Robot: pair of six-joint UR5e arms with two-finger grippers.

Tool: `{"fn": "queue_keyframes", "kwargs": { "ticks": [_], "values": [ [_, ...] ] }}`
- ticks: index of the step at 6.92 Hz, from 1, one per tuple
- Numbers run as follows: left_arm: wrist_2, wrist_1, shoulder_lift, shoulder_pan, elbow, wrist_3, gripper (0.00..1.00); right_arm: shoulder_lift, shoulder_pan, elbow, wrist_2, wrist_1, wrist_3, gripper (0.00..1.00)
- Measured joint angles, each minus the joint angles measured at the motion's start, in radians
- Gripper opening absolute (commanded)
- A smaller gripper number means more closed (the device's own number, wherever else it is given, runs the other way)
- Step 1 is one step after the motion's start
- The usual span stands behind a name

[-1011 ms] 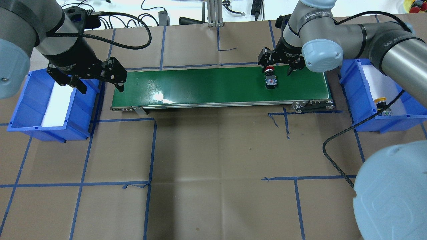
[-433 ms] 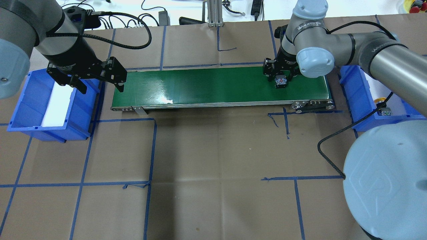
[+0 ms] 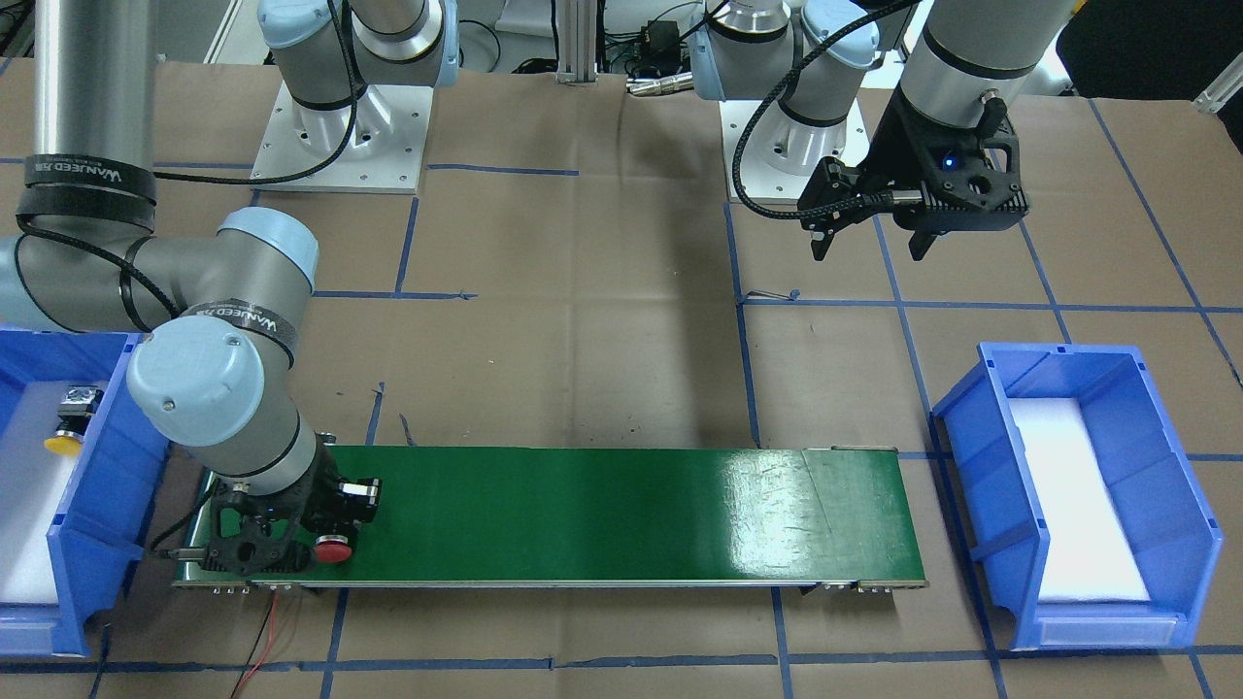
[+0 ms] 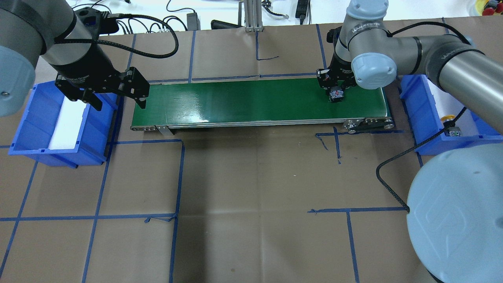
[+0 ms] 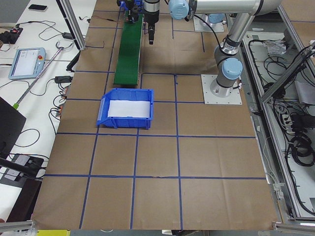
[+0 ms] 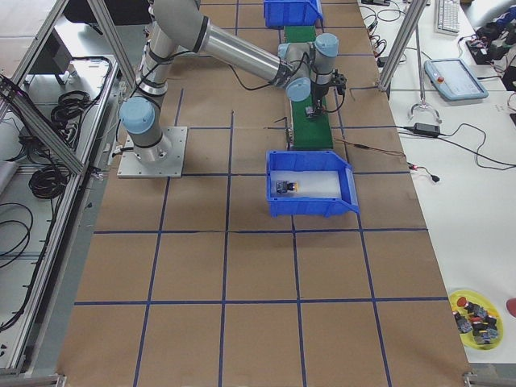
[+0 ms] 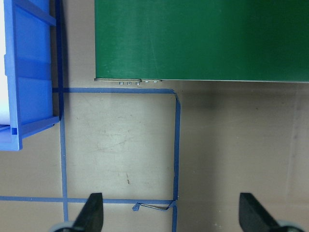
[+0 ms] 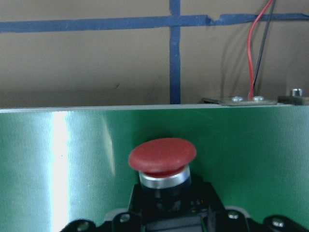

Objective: Transport two buttons from left to right
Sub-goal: 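Carry the red button with the right gripper over the blue bin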

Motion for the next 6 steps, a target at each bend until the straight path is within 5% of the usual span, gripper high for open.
{"fn": "queue_keyframes", "kwargs": {
  "ticks": [4, 6],
  "values": [
    [0.000, 0.000, 0.001, 0.000, -0.001, 0.000, 1.00, -0.071, -0.226, -0.217, -0.053, 0.338, -0.234, 0.04],
    [0.000, 0.000, 0.000, 0.000, -0.001, 0.000, 1.00, -0.042, -0.347, -0.266, -0.072, 0.360, -0.351, 0.04]
  ]
}}
